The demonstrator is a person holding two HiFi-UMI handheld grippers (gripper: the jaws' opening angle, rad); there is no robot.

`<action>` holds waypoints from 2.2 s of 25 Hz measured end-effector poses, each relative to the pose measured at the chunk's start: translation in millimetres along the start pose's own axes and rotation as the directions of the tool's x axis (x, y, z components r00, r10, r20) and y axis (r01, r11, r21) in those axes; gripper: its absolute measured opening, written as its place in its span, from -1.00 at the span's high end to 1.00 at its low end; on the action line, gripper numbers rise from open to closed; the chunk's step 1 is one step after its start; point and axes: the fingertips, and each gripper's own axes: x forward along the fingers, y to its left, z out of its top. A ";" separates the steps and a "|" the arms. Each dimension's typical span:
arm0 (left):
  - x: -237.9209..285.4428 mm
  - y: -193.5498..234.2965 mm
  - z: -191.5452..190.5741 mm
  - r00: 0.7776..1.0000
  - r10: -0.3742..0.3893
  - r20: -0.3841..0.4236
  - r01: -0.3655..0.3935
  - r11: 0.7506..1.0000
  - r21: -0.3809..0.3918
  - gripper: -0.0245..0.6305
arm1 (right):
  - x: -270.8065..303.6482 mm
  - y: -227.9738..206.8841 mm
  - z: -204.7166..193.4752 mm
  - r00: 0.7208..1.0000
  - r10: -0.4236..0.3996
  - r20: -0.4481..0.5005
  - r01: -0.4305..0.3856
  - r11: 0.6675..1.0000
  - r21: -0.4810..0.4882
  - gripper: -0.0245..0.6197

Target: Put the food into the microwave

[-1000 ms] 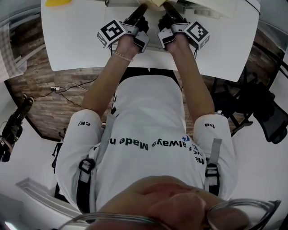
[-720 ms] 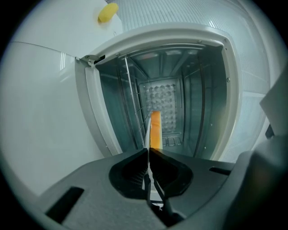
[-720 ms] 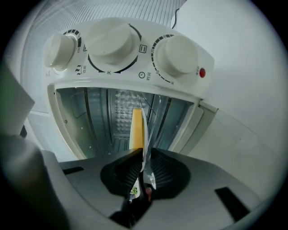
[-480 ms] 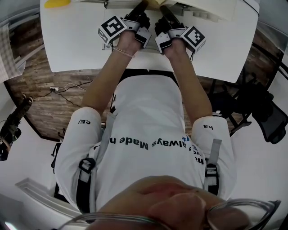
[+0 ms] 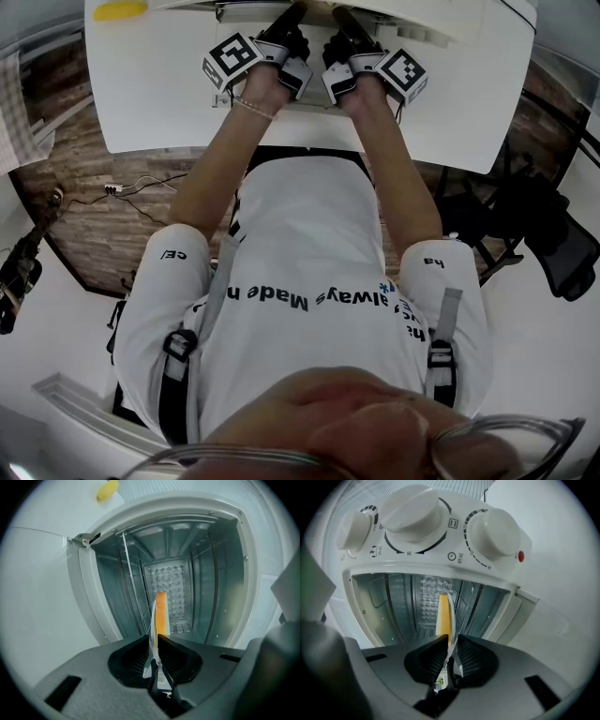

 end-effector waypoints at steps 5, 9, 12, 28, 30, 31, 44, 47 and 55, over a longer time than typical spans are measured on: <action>-12.5 1.2 4.6 1.000 0.009 -0.006 -0.009 1.000 0.009 0.67 | -2.2 3.6 -3.9 0.999 -0.023 -0.023 0.022 0.999 -0.045 0.74; -25.0 -12.2 -8.9 1.000 0.006 -0.021 -0.004 0.997 0.078 0.69 | -23.9 8.7 -0.4 0.997 -0.054 -0.061 0.041 0.980 -0.194 0.74; -32.8 -30.7 -20.8 0.999 -0.014 -0.036 0.020 0.987 0.161 0.78 | -44.6 17.2 7.9 0.995 -0.066 -0.068 0.041 0.947 -0.318 0.74; -95.7 -142.5 -35.9 0.991 -0.121 -0.063 0.132 0.740 0.660 0.88 | -117.7 124.7 9.3 0.996 0.005 -0.088 -0.075 0.567 -0.820 0.83; -102.0 -157.6 -37.1 0.989 -0.132 -0.063 0.138 0.691 0.710 0.88 | -124.9 138.9 9.2 0.996 0.014 -0.084 -0.079 0.511 -0.856 0.84; -105.1 -164.5 -37.3 0.989 -0.136 -0.063 0.139 0.667 0.732 0.88 | -128.4 146.2 8.9 0.997 0.019 -0.081 -0.080 0.483 -0.872 0.84; -144.0 -247.9 -46.1 0.986 -0.159 -0.047 0.108 0.395 0.912 0.88 | -178.3 241.5 -8.3 0.996 0.075 -0.045 -0.059 0.187 -0.981 0.84; -151.7 -263.0 -49.8 0.983 -0.178 -0.044 0.110 0.376 0.920 0.88 | -188.6 259.5 -14.0 0.995 0.090 -0.044 -0.059 0.161 -0.985 0.84; -174.2 -298.8 -59.3 0.972 -0.233 -0.044 0.120 0.323 0.939 0.88 | -210.3 291.2 -27.4 0.992 0.118 -0.051 -0.065 0.117 -0.991 0.84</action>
